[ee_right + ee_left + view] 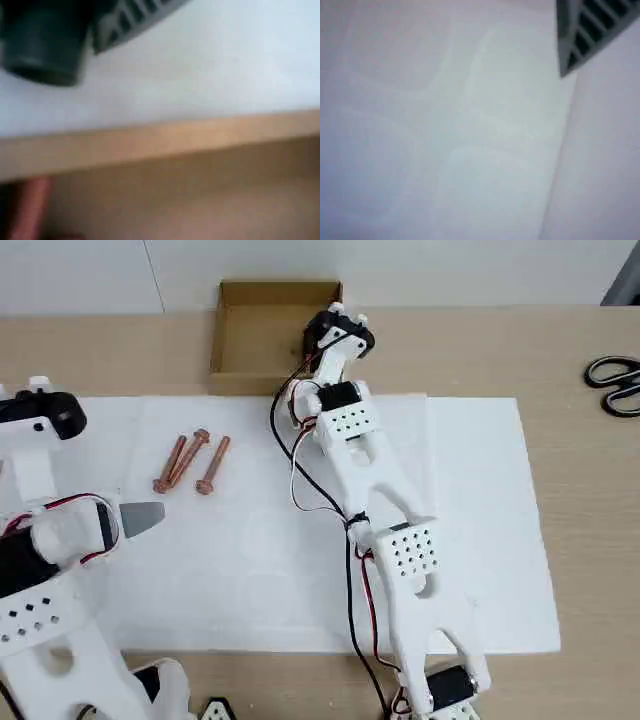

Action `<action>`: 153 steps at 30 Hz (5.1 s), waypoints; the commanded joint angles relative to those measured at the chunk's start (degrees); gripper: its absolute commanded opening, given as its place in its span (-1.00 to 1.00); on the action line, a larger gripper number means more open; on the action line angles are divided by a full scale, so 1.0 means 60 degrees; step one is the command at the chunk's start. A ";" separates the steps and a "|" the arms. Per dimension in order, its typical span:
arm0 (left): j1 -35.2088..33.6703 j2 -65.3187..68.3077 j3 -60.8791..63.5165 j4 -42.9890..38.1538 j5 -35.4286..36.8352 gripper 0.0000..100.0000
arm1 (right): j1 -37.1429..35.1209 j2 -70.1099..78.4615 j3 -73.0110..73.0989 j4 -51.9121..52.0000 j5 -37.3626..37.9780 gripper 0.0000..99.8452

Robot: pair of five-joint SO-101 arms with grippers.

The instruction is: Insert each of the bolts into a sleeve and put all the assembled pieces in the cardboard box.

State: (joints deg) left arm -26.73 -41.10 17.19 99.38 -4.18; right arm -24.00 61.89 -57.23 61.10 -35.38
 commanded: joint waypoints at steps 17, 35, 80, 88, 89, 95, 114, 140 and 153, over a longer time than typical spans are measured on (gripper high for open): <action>0.0015 -0.0132 -0.0007 0.0161 -0.0073 -0.26 | -0.0022 -0.0637 -0.5685 0.5795 0.0630 -0.99; 0.0015 -0.0132 -0.0007 0.0161 -0.0220 -0.26 | 0.0960 -0.2469 -0.5465 0.6059 0.2901 -0.99; 0.0015 -0.0132 0.0447 0.0161 -0.0469 -0.26 | 0.1326 -0.9136 1.2000 0.2366 0.6564 -0.71; 0.0015 -0.0132 0.0447 0.0161 -0.0469 -0.26 | 0.1326 -0.8198 1.2000 0.1853 0.6681 -0.92; 0.0015 -0.0132 0.0447 0.0161 -0.0469 -0.26 | 0.1326 -0.8110 1.2000 0.1839 0.6755 -0.93; 0.0015 -0.0132 0.0432 0.0161 -0.0469 -0.26 | 0.1458 -0.8476 1.1810 0.2234 0.6930 -0.99; 0.3121 0.6637 -0.3348 -0.0498 -0.0454 -0.43 | 0.2176 -1.2359 1.1282 0.4388 0.7883 -0.99; 0.2828 1.5341 -1.2315 -0.0513 -0.2755 -0.50 | 0.2161 -1.2359 1.1883 0.4388 0.7897 -0.99; 0.2872 1.5985 -1.2872 -0.0791 -0.2725 -0.63 | 0.2147 -1.2359 1.1883 0.4374 0.7868 -0.99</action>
State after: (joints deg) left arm -9.49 55.08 -57.63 96.40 -20.35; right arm -11.34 -9.32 14.42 87.30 11.65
